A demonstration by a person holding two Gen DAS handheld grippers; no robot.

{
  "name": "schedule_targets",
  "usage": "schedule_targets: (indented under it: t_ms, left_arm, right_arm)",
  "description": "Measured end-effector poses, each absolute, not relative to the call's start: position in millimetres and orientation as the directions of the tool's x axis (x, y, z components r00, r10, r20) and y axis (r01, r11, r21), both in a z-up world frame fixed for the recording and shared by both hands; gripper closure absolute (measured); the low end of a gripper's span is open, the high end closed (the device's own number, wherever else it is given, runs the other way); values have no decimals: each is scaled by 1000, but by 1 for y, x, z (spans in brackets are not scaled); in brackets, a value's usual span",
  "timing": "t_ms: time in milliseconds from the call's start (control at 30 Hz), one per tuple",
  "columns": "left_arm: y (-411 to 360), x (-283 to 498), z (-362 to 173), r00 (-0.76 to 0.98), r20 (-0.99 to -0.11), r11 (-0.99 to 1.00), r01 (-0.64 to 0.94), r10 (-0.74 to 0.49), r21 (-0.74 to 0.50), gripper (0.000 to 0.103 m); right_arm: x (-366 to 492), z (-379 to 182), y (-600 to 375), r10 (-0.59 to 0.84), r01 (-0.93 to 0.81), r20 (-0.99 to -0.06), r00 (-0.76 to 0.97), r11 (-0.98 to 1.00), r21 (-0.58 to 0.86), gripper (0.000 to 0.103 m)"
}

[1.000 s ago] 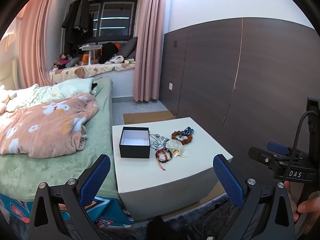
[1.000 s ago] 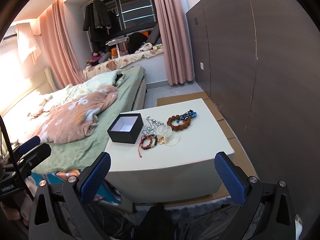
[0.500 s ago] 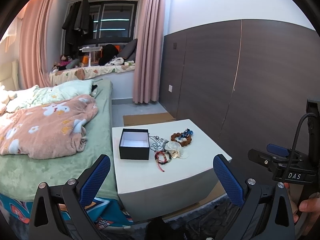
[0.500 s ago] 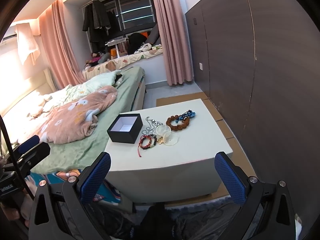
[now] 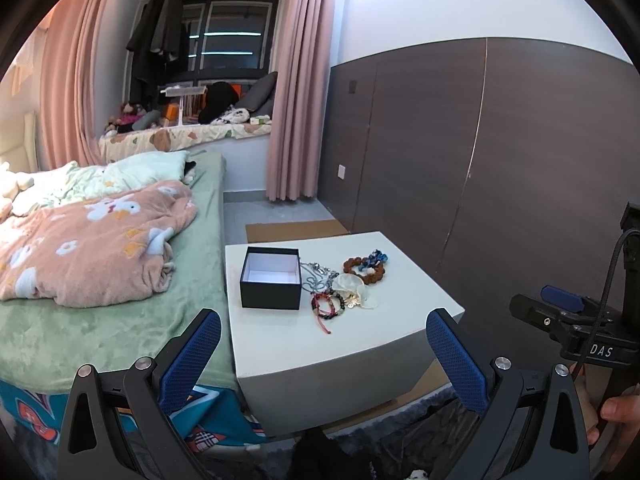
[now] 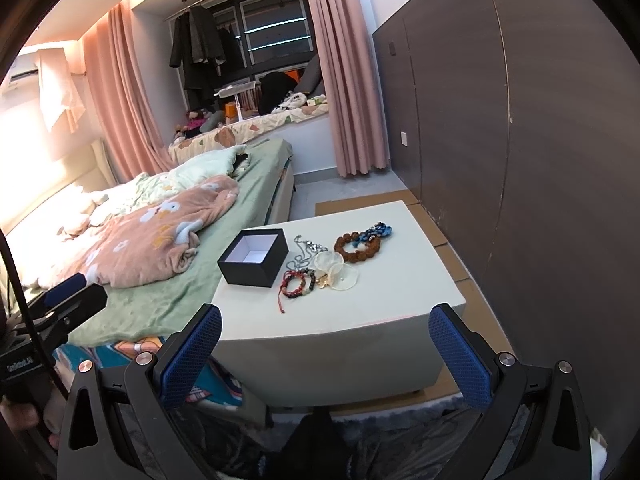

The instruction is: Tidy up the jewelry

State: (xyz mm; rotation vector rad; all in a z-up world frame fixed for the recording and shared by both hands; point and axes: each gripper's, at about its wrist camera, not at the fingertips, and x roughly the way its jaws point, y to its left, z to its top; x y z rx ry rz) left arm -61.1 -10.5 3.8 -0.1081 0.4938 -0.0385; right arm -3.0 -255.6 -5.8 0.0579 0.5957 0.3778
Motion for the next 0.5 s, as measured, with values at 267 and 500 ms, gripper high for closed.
schedule_targets:
  t_ms: [267,500]
  left_arm:
    - [-8,-41,-2,871,-475,988,63,-124,-144,1]
    - [-19,15,-18,826,-530,977,113,-193,-179,16]
  right_arm:
    - [8,-13,-261,380,-325,-546,747,925,198,1]
    - [40,-28,-278,381,-300,-584,717,925,234,4]
